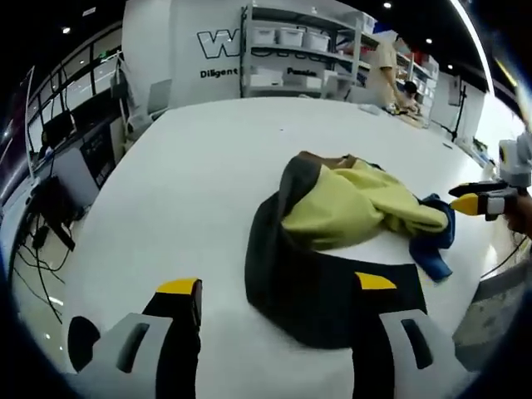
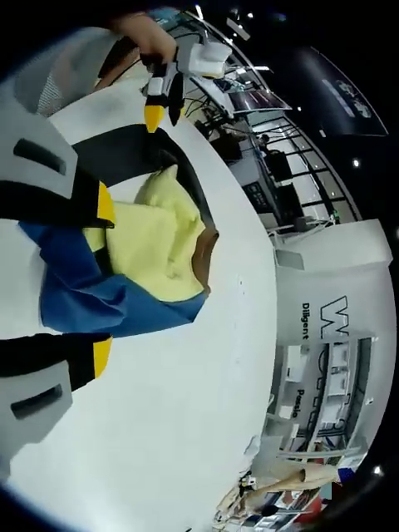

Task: Fold the garment on the visible template until the final outline fits inside the template.

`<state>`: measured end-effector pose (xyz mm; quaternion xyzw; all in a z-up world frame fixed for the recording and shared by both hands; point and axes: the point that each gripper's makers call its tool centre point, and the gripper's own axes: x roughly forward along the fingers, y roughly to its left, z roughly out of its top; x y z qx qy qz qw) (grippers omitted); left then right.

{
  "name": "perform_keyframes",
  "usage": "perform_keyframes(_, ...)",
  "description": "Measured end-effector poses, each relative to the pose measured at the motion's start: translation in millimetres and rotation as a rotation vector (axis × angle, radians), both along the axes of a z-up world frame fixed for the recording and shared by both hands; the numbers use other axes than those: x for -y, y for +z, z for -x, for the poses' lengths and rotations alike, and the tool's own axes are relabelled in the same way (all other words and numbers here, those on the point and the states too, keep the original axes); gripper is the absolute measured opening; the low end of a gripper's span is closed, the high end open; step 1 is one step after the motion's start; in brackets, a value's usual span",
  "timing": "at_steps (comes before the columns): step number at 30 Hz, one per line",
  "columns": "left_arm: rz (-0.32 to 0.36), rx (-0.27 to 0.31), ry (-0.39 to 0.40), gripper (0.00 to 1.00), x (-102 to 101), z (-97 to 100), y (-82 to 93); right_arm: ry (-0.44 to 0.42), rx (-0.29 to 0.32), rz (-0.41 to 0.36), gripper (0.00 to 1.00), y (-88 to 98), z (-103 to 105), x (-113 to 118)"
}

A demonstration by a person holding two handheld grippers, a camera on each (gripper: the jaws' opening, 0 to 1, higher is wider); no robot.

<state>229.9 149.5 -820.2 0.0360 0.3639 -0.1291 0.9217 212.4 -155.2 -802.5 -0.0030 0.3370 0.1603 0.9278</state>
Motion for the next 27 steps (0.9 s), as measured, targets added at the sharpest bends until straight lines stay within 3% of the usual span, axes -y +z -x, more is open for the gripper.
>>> perform_keyframes(8, -0.029, -0.043, 0.003, 0.62, -8, -9.2, -15.4, -0.011, -0.03, 0.05, 0.22, -10.1, -6, 12)
perform_keyframes(13, -0.045, -0.112, -0.015, 0.44, -7, -6.7, -31.6, -0.002, -0.052, 0.097, 0.0, -14.9, -9, 19)
perform_keyframes(15, -0.073, -0.122, -0.035, 0.4, -6, -5.5, -37.0, -0.01, -0.061, 0.113, 0.0, -17.4, -10, 22)
perform_keyframes(21, -0.063, -0.132, -0.041, 0.27, -5, -5.9, -43.9, -0.017, -0.065, 0.108, 0.0, -16.8, -12, 26)
perform_keyframes(22, -0.089, -0.107, -0.046, 0.24, -8, -8.4, -41.3, -0.014, -0.062, 0.11, 0.0, -15.1, -14, 27)
perform_keyframes(27, -0.099, -0.113, -0.058, 0.18, -9, -8.6, -41.8, -0.028, -0.055, 0.142, 0.0, -6.5, -23, 38)
